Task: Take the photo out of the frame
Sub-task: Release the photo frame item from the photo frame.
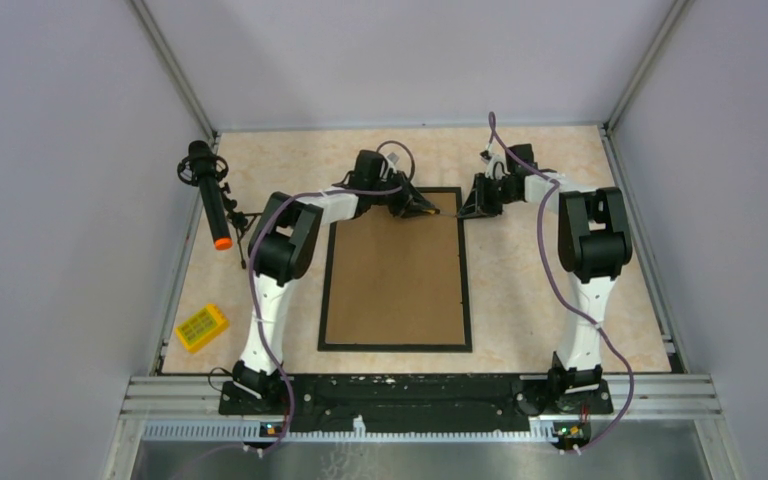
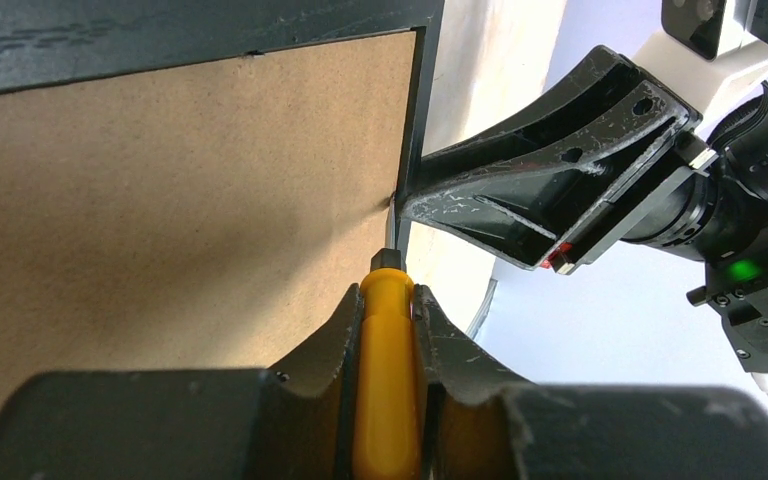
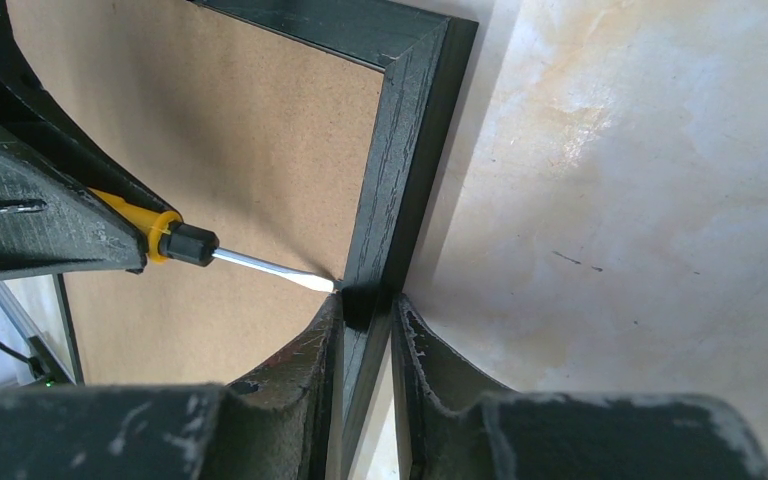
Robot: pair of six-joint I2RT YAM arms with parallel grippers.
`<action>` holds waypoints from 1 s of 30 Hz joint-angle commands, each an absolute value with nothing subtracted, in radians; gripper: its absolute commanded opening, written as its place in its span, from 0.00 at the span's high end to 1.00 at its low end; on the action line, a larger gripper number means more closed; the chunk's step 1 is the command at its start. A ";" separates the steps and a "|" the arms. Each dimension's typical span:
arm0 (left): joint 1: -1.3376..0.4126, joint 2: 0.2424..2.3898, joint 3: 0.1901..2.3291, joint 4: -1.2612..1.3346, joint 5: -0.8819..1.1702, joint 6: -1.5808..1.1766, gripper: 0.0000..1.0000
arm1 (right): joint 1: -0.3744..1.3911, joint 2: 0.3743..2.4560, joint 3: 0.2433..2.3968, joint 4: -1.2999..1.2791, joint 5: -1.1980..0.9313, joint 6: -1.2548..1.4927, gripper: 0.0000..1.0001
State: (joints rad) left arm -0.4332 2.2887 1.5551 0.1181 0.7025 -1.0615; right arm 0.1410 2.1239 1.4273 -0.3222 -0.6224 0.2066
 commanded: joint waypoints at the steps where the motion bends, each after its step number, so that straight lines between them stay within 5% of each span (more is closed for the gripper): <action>1: -0.460 2.330 1.589 0.100 0.646 -1.047 1.00 | 0.156 2.220 1.394 -0.379 -0.483 0.161 0.89; 10: -0.480 2.379 1.589 0.108 0.674 -1.086 1.00 | 0.159 2.229 1.391 -0.379 -0.485 0.173 1.00; 30: -0.494 2.541 1.584 0.375 0.783 -1.229 1.00 | 0.193 2.253 1.389 -0.383 -0.511 0.195 1.00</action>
